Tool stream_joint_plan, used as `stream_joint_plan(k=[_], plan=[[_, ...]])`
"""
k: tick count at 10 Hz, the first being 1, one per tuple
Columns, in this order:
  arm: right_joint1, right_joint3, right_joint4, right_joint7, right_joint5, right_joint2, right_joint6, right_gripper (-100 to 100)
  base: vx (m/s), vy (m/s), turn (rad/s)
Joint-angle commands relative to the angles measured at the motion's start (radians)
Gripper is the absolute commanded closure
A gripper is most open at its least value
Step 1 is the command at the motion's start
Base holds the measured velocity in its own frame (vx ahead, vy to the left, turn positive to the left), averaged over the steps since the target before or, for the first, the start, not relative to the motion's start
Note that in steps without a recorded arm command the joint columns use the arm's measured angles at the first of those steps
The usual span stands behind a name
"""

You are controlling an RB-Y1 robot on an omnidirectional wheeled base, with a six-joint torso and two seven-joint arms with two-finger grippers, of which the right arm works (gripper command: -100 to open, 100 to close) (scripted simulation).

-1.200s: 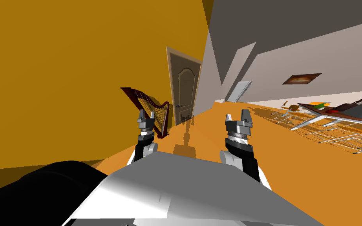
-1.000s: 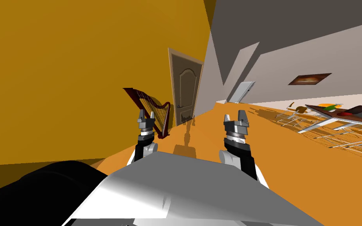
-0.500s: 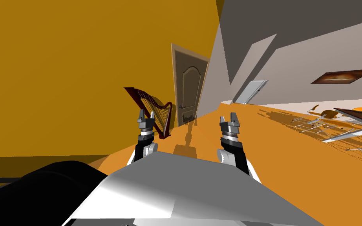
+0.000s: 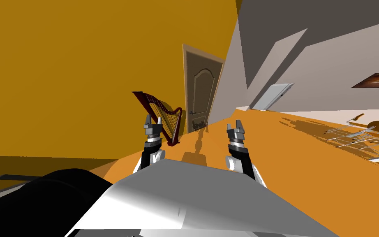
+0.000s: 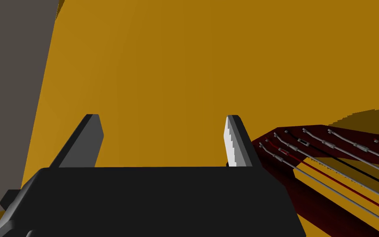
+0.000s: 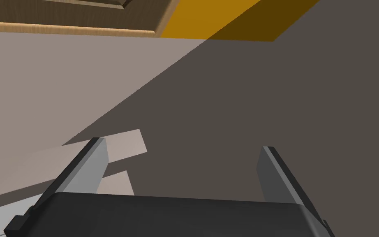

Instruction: Pull the door open

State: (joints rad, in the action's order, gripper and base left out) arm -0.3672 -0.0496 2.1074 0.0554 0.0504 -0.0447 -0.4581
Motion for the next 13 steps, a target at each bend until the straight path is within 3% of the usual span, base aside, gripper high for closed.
stream_joint_plan(k=[1, 13], plan=[[0.018, -0.006, -0.041, 0.008, -0.007, -0.014, -0.005, -100, 0.090, 0.001, 0.134], [0.133, -0.004, -0.365, 0.043, -0.040, -0.081, -0.057, -100, 0.097, -0.009, 0.134]])
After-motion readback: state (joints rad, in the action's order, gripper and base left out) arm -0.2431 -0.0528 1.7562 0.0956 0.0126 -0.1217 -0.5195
